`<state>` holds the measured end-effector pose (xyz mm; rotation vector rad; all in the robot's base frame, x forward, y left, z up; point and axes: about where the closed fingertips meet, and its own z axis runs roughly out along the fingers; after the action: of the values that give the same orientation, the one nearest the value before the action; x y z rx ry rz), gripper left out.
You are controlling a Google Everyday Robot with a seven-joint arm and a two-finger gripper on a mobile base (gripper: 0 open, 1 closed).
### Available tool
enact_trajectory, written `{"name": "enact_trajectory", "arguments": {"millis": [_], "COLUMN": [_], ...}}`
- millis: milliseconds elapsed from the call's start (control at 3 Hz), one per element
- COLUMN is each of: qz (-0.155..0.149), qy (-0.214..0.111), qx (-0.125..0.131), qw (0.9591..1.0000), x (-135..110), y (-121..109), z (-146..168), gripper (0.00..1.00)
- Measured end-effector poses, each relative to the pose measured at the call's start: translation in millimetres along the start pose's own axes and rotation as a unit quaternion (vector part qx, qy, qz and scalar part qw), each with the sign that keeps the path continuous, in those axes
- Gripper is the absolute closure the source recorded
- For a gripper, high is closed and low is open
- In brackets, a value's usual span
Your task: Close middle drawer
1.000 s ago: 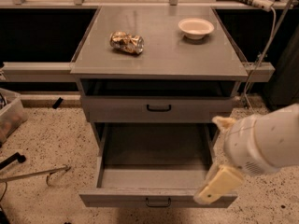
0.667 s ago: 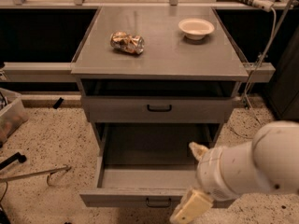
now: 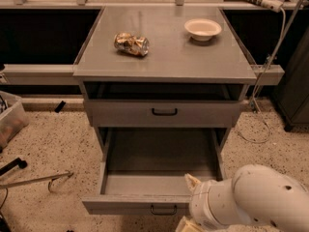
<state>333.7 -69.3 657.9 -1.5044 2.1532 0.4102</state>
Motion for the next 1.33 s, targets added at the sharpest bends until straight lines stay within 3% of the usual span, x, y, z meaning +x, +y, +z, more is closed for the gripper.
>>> {"name": "enact_trajectory", "arguments": {"millis": [667, 1000, 1333], "qz": [0.042, 0.060, 0.056], "qy": [-0.013, -0.031, -0.038], "qx": [-0.005, -0.024, -0.070], "qw": [0.9990, 0.9974, 0.9952], "x": [74, 102, 113], "y": [-6, -10, -2], "z": [54, 86, 124], "gripper": [0.00, 0.00, 0.00]}}
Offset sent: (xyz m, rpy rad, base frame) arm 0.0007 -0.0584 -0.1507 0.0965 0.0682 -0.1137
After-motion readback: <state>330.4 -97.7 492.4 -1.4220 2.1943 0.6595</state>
